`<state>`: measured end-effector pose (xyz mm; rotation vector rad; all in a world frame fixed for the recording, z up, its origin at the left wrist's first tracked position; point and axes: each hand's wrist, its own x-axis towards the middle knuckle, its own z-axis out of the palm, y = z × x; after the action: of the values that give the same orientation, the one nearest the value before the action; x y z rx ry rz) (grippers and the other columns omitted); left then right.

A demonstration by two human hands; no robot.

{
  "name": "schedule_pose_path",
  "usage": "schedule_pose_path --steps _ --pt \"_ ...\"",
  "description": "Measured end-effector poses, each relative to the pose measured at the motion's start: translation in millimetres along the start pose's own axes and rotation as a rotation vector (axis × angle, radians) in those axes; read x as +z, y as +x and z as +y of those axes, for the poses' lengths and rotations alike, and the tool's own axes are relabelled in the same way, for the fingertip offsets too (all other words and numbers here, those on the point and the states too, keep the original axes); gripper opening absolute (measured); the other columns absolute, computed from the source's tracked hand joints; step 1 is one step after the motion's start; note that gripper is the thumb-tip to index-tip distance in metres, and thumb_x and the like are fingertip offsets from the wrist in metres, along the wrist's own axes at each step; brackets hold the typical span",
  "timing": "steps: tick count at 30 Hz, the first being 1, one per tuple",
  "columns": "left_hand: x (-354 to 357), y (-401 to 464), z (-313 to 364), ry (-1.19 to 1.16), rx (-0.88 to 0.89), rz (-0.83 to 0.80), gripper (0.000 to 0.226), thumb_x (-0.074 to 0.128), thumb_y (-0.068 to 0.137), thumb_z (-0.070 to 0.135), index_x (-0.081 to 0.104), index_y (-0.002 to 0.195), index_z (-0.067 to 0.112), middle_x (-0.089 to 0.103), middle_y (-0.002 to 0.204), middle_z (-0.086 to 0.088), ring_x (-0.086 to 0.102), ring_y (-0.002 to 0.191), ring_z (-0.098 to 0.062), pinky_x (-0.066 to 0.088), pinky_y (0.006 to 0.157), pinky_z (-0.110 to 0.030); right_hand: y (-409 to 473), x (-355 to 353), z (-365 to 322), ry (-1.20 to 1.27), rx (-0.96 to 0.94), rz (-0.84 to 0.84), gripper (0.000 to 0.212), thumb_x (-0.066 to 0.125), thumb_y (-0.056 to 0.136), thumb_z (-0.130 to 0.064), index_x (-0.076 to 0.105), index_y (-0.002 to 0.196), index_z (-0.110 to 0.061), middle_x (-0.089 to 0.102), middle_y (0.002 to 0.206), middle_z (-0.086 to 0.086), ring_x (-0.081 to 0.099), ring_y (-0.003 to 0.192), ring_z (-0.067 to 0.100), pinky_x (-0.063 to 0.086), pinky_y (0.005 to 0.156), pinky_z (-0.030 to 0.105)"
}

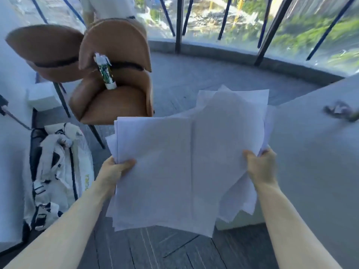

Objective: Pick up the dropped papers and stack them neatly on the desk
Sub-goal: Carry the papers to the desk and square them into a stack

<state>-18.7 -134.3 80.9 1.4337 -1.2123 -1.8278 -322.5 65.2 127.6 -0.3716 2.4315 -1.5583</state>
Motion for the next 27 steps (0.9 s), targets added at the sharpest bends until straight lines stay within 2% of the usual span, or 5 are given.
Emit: schedule_pose_path --steps 7,15,20,23,27 --pt "157 -35 119 0.082 0.128 -0.207 0.038 0.071 0.073 -0.004 0.064 0.110 -0.006 0.074 0.078 -0.011 0.067 0.066 -0.029 0.053 0.085 -0.058 40 -217 -88 -0.084 -0.109 0.279 0.038 0.061 0.081 0.003 0.038 0.057 -0.016 0.042 0.052 -0.001 0.041 0.048 0.017 0.031 0.044 0.028" --pt "341 -82 111 0.168 0.123 -0.309 0.019 0.066 0.075 -0.008 0.065 0.085 0.009 0.068 0.065 -0.008 0.063 0.040 -0.015 0.054 0.040 -0.030 79 -416 -91 -0.248 -0.207 0.449 0.010 0.070 0.077 -0.005 0.062 0.074 -0.011 0.064 0.075 0.019 0.057 0.068 0.021 0.045 0.062 0.034" --pt "428 -108 80 0.218 0.053 -0.448 0.028 0.070 0.055 0.006 0.066 0.082 0.010 0.071 0.068 -0.009 0.067 0.051 -0.024 0.058 0.055 -0.036 102 -484 -79 -0.014 -0.133 0.243 0.039 0.066 0.075 0.016 0.064 0.072 -0.023 0.066 0.050 -0.024 0.055 0.043 -0.010 0.048 0.049 0.011" --pt "473 -114 60 0.248 -0.014 -0.538 0.025 0.072 0.061 0.004 0.066 0.086 0.008 0.070 0.083 -0.019 0.066 0.066 -0.030 0.058 0.068 -0.047 125 -482 -41 -0.052 0.019 0.114 0.037 0.068 0.071 0.017 0.068 0.070 -0.020 0.071 0.057 -0.015 0.063 0.049 0.000 0.053 0.069 0.035" --pt "519 -110 27 0.320 -0.095 -0.659 0.021 0.069 0.073 0.003 0.066 0.093 0.002 0.065 0.065 -0.014 0.060 0.045 -0.022 0.051 0.044 -0.031 136 -438 41 -0.048 0.319 0.004 0.023 0.070 0.073 0.007 0.069 0.086 -0.012 0.072 0.094 0.012 0.067 0.080 0.026 0.053 0.078 0.038"
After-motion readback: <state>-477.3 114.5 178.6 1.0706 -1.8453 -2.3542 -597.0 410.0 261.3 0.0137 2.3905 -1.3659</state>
